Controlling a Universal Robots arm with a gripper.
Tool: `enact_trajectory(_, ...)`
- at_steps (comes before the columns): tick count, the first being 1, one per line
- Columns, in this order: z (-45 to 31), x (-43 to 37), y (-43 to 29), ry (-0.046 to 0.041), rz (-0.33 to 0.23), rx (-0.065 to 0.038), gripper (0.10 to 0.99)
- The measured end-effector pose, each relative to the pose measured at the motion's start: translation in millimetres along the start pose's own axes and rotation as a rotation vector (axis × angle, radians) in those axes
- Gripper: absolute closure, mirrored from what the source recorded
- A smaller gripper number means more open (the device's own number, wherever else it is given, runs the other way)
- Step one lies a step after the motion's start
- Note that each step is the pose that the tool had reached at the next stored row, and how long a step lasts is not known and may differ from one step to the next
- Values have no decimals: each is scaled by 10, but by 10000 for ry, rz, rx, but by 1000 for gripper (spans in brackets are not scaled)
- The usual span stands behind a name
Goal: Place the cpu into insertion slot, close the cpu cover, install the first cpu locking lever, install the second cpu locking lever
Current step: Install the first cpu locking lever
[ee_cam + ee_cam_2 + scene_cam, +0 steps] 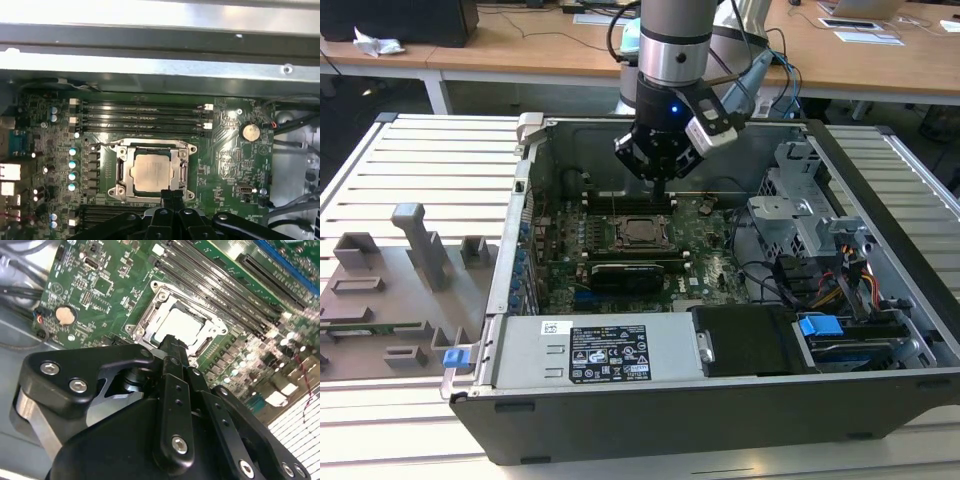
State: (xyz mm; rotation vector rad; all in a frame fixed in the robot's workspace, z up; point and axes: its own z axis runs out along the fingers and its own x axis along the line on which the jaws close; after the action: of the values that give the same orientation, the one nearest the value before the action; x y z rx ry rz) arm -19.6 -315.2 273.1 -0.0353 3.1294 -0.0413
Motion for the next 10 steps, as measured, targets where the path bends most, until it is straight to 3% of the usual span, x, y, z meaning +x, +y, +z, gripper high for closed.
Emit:
enact_trajectory(4,3,0,0,16,576,13,980)
enact_trajectory(10,4,31,1,14,583,11,980)
